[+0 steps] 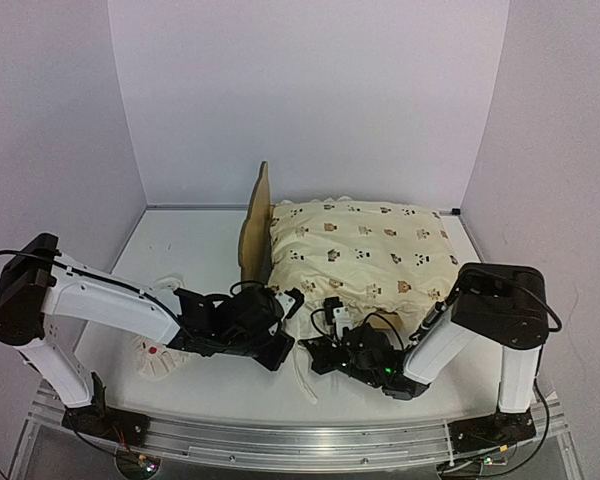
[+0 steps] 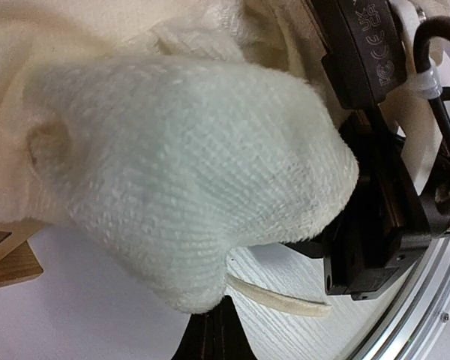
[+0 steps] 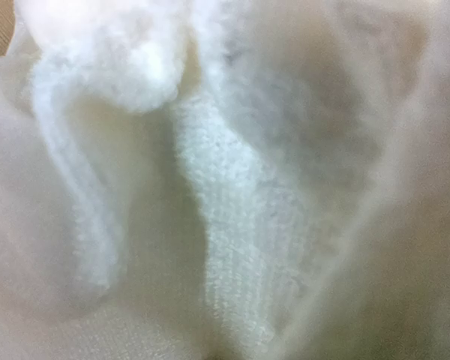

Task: Set up the pet bed

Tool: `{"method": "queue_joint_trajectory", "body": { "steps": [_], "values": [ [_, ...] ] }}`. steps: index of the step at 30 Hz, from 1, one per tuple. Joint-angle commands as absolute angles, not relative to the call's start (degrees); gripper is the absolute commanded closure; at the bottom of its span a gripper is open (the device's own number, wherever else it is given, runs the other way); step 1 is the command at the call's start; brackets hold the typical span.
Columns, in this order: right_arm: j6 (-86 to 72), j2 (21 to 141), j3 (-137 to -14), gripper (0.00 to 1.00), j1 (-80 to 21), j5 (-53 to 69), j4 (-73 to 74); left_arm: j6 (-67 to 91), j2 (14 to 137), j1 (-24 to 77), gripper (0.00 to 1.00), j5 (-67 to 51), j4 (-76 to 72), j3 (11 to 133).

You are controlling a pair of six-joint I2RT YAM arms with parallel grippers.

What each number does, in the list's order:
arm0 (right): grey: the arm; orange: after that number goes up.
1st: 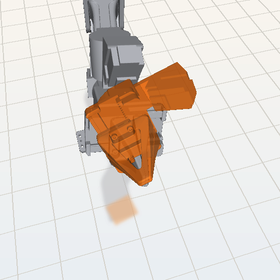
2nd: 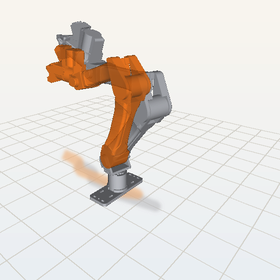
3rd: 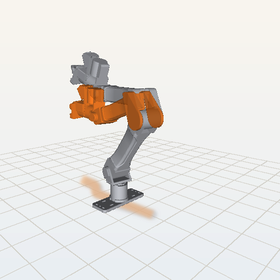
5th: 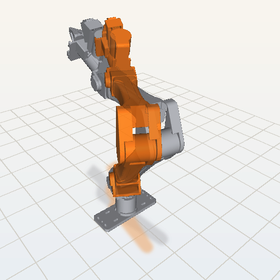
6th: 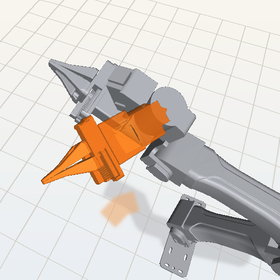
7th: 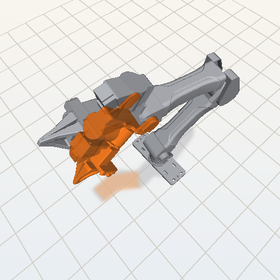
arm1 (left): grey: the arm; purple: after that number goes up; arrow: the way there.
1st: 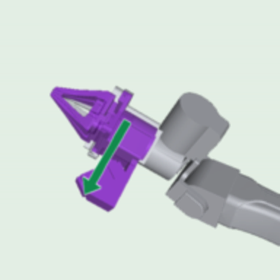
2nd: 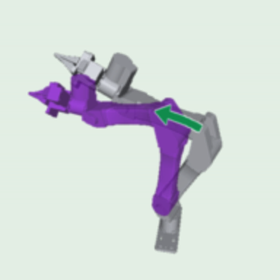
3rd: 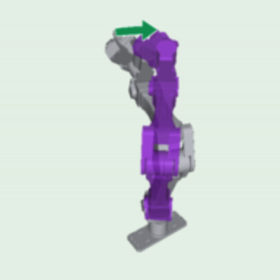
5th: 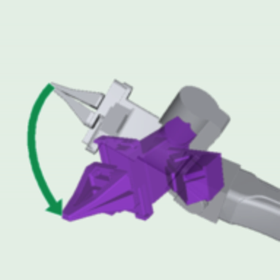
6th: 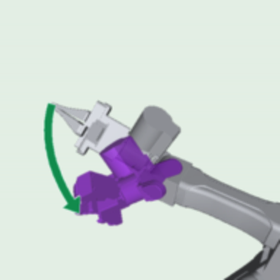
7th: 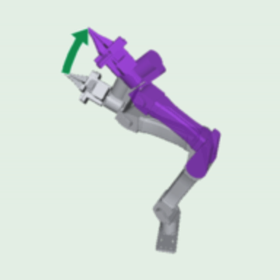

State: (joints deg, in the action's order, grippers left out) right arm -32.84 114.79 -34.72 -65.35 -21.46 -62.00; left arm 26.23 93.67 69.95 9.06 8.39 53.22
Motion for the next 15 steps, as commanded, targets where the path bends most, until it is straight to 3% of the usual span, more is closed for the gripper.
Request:
{"method": "queue_joint_trajectory", "body": {
  "steps": [1,15],
  "values": [
    [-31.45,111.48,-33.80,1.00,-65.24,-20.53,-63.28,24.77,96.46,69.77,1.00,8.92,6.83,56.44],
    [-29.67,107.98,-30.58,0.97,-65.18,-17.87,-63.28,23.04,98.35,67.40,1.00,2.67,-1.83,58.13]
  ]
}}
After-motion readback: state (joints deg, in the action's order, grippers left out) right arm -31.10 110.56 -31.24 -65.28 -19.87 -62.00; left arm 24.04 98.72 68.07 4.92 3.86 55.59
